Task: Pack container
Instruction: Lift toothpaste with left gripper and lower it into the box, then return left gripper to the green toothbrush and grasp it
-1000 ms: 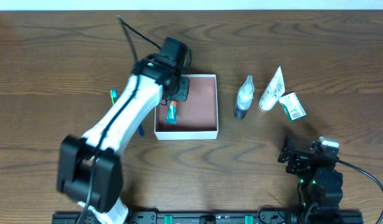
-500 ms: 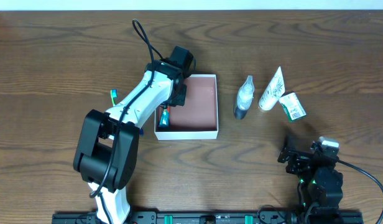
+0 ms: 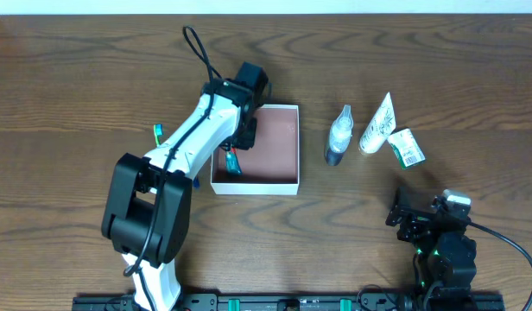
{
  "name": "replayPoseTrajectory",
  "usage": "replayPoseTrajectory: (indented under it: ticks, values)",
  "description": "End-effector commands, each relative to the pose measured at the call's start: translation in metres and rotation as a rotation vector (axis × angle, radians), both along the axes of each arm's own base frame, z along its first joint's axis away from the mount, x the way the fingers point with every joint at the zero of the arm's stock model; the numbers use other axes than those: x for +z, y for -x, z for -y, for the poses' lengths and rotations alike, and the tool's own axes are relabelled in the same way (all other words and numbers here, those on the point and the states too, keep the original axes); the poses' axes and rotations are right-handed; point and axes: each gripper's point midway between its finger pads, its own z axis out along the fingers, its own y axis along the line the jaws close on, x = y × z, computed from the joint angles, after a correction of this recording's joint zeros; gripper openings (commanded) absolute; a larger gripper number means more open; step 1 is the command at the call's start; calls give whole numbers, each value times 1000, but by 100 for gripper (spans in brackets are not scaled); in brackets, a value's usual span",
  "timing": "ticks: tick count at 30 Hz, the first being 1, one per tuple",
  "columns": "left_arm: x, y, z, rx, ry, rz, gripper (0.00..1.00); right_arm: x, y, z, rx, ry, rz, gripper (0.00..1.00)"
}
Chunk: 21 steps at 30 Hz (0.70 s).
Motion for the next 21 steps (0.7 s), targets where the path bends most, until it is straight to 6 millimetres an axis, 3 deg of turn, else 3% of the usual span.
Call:
replayPoseTrajectory:
  ticks: [1,6,7,10,13,17,21]
  values:
    - [59,-11,19,-12,122,104,44,0,0,2,-3,12,3,99]
    - [123,-9,16,-21,185,244,57,0,0,2,-3,12,3,99]
    - [134,-7,5,-4,161,274,60,0,0,2,-3,12,3,99]
    - [142,-4,-26,54,77,290,66,0,0,2,-3,12,3,99]
    - [127,0,-63,138,29,221,66,0,0,2,-3,12,3,99]
    - [83,5,-113,288,15,101,67,0,0,2,-3,12,3,99]
    - [30,10,-136,392,105,-42,66,0,0,2,-3,12,3,99]
